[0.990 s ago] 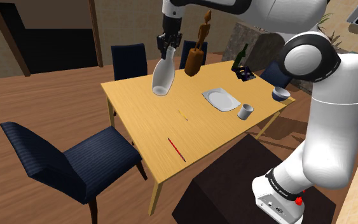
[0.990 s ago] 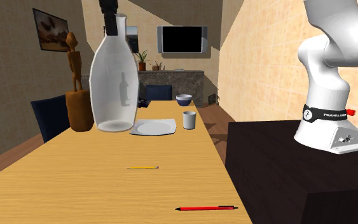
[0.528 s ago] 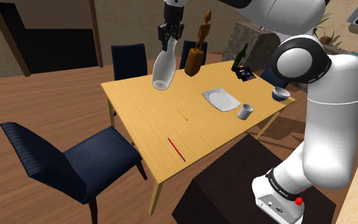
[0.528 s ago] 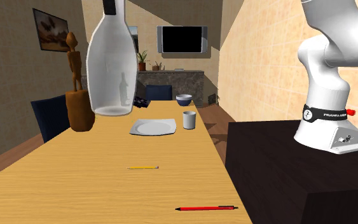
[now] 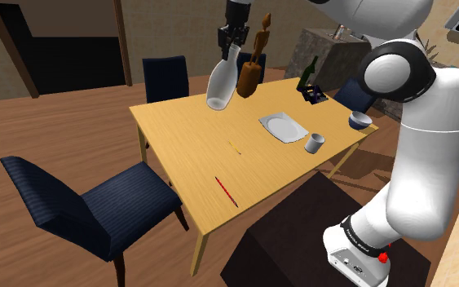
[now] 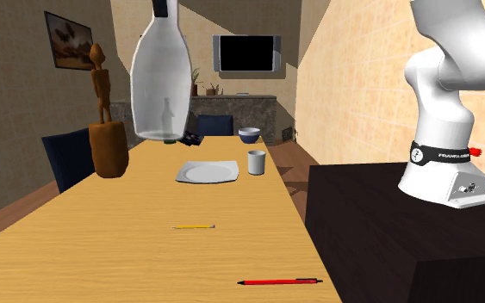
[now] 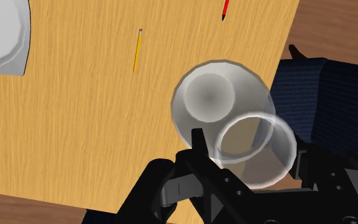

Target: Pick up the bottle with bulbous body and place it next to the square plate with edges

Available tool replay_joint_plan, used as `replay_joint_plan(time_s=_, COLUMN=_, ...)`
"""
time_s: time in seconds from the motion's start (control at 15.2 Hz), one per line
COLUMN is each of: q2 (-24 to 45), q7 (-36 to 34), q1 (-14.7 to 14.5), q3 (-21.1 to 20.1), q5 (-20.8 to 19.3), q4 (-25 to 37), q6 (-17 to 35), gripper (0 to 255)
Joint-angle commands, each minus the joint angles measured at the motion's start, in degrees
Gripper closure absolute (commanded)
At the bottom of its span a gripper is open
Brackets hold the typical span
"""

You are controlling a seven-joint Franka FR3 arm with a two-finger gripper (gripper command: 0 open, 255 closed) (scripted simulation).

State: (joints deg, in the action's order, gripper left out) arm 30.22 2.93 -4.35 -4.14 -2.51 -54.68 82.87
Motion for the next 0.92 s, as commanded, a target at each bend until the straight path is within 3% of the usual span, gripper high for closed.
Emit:
replay_joint_plan(time_s=0.0, q2=-3.0, q7=2.3, q1=2.0, q3=0.5, q5=0.3, q4=-4.6, q6=1.7, gripper=255)
replay_joint_plan(time_s=0.4, q2=-7.2, q7=9.3, q1=7.5, q3=2.3, q5=1.1, q4=-11.0, q6=4.1, gripper=255)
replay_joint_plan(time_s=0.86, q2=-8.7, q7=17.7, q1=13.7, q3=4.8, q5=1.8, q4=-13.1, q6=4.9, gripper=255)
